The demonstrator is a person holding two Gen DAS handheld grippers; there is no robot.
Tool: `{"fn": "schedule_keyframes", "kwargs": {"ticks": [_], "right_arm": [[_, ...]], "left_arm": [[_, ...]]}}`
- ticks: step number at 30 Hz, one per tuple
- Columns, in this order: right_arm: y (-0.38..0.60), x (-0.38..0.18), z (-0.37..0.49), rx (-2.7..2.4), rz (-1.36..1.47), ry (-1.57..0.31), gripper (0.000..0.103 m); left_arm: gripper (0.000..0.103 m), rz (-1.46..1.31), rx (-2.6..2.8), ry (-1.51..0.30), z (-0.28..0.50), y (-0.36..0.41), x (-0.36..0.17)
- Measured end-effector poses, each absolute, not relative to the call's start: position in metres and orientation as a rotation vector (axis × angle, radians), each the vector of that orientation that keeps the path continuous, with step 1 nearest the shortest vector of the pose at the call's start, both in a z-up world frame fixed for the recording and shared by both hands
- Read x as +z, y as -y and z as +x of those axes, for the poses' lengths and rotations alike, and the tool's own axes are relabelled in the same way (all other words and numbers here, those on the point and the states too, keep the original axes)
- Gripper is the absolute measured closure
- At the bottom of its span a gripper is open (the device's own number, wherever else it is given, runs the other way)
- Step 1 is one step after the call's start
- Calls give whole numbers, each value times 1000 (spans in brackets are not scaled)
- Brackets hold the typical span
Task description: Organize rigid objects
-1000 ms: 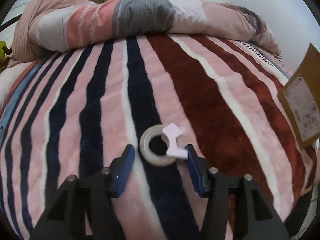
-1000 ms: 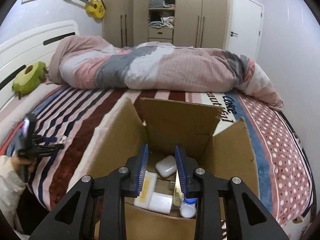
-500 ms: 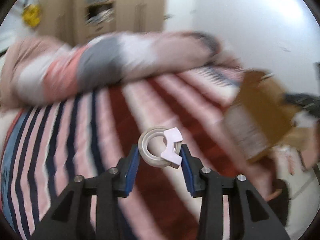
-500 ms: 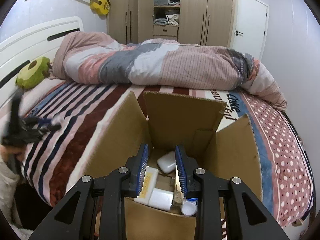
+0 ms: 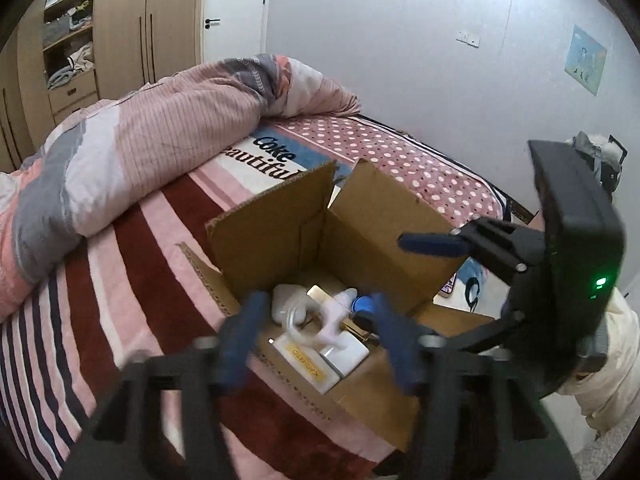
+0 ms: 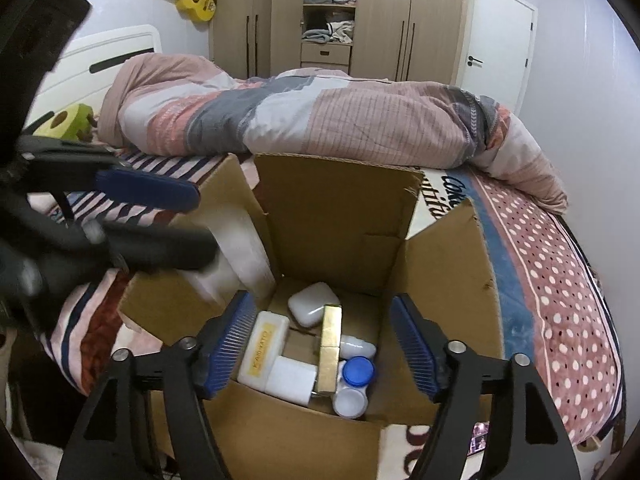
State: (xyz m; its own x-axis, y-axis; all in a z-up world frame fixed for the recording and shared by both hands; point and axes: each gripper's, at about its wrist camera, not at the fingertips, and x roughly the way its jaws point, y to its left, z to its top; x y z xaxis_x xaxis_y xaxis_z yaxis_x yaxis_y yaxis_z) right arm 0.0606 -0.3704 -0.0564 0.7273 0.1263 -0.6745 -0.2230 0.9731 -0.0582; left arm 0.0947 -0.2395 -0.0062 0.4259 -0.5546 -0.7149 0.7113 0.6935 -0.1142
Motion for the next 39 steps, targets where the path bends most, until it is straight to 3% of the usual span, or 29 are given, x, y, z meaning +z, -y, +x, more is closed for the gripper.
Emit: {"fn": "schedule_keyframes", "kwargs": {"ticks": [1,2,8,10,11,13,25,39], "right_arm": [[372,-56,59,194,-140,-730,25],[372,-57,59,193,-143,-731,24],[373,-56,60,207,-130,-723,21],[368,-53,58,230,-135,-706,9],[366,-52,57,236,-141,-696,7],[360,-48,54,259,-154,-672,0],[331,-28,44,448,-157,-555,0],[330,-22,44,458,-151,-535,0]], "left_arm": [[17,208,-798,-788,93,237,-7],[13,199,-801,-777,91,235,-6],[11,144,-723,-723,78,201,10],[8,136,-658,-698,71,186,13],[0,123,-605,-679,67,174,15],[0,93,-526,-651,61,155,18],[0,-24,-144,-578,32,57,15],[0,-38,-85,-576,28,45,11]]}}
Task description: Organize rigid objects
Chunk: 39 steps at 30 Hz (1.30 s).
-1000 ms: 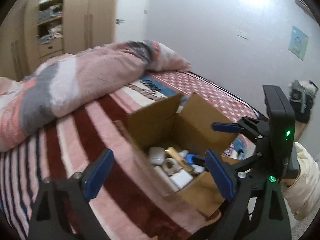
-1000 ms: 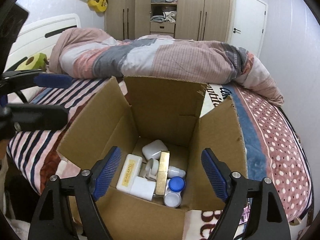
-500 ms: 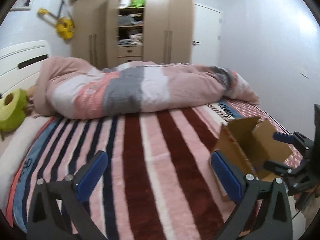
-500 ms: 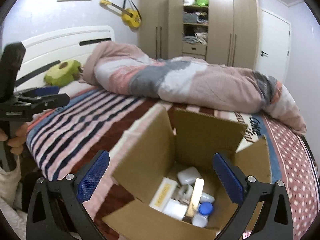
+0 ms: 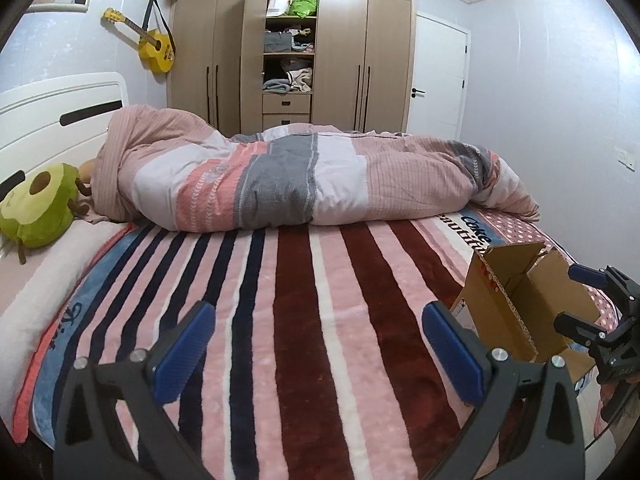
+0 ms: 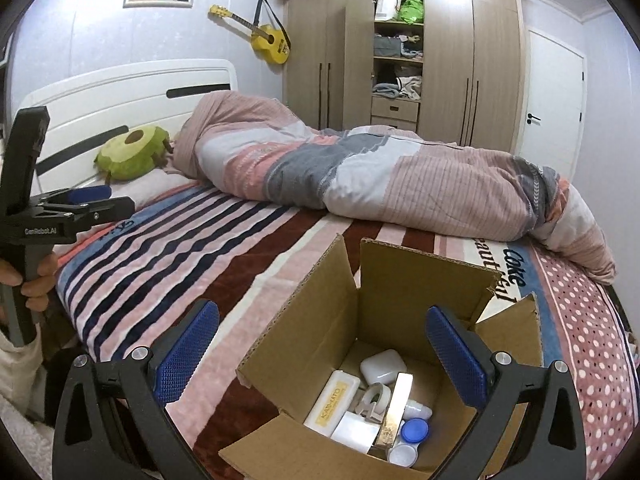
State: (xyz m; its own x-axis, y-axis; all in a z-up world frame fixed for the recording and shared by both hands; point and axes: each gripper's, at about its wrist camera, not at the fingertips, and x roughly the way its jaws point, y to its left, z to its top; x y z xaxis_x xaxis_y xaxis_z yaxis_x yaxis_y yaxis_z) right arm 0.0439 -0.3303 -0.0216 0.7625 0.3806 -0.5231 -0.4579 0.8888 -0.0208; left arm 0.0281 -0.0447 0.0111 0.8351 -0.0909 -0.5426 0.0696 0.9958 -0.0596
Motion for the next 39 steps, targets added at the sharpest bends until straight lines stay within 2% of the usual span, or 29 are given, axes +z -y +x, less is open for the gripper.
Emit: {"fn": "schedule_keyframes", "kwargs": {"ticks": [39], "right_arm": [[335,-17,47,448,-125,-528,0]], "left_arm": [[0,-35,-101,-575,24,50,9]]}}
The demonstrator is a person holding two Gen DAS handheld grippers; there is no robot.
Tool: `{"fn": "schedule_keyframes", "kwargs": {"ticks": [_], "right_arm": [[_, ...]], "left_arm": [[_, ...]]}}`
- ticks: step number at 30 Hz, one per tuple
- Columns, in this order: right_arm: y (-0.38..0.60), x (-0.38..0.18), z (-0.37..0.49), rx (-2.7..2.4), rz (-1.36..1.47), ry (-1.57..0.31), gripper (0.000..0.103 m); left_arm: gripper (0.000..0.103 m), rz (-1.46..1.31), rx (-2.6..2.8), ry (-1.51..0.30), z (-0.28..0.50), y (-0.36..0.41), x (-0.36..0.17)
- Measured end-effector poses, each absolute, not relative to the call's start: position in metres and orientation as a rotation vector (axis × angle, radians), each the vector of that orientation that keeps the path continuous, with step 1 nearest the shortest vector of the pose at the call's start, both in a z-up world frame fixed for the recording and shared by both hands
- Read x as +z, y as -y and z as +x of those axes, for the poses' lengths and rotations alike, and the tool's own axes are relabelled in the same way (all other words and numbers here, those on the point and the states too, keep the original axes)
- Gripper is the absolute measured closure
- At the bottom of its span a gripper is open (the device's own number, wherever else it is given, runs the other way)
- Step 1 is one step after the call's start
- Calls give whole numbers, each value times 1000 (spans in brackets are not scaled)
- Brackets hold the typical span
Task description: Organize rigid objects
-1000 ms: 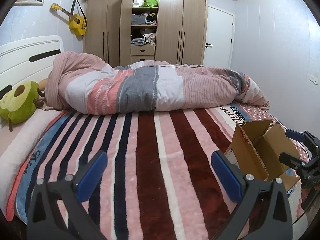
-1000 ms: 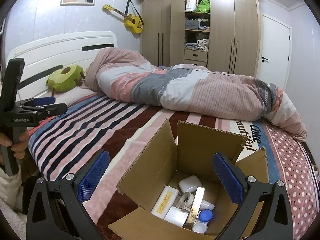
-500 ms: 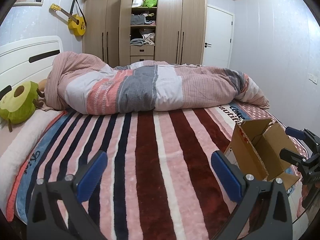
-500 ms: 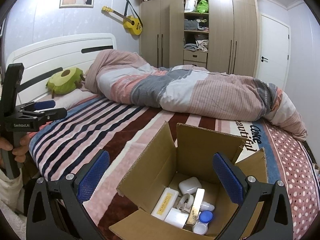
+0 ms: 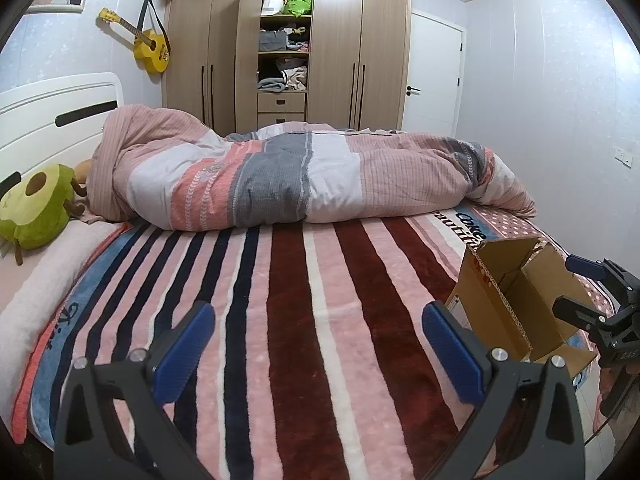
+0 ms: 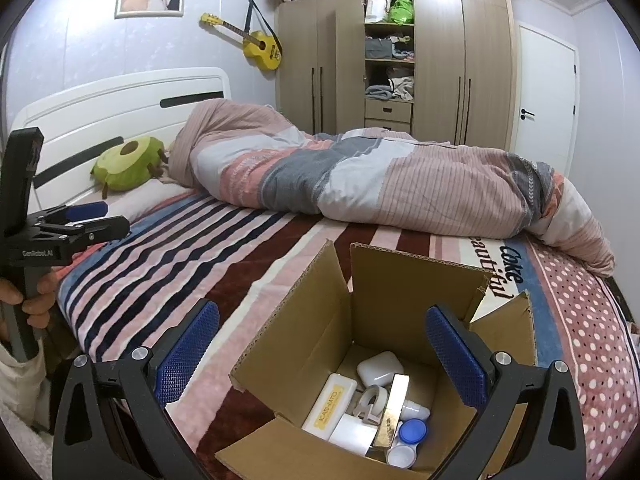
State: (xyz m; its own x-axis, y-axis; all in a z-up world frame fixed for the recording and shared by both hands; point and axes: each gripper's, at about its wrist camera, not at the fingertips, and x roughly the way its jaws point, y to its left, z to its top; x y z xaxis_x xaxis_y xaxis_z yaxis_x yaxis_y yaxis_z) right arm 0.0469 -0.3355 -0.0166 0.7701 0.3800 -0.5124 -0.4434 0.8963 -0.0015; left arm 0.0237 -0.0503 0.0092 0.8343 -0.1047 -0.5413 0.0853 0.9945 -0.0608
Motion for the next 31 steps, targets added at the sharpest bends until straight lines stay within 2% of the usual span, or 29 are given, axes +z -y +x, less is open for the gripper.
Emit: {"fn": "schedule_keyframes", "kwargs": {"ticks": [31], "right_arm": [[334,-20,45,438,-119,-532,0]], "left_arm": [[0,-34,-108,-574,24,54,12]]}}
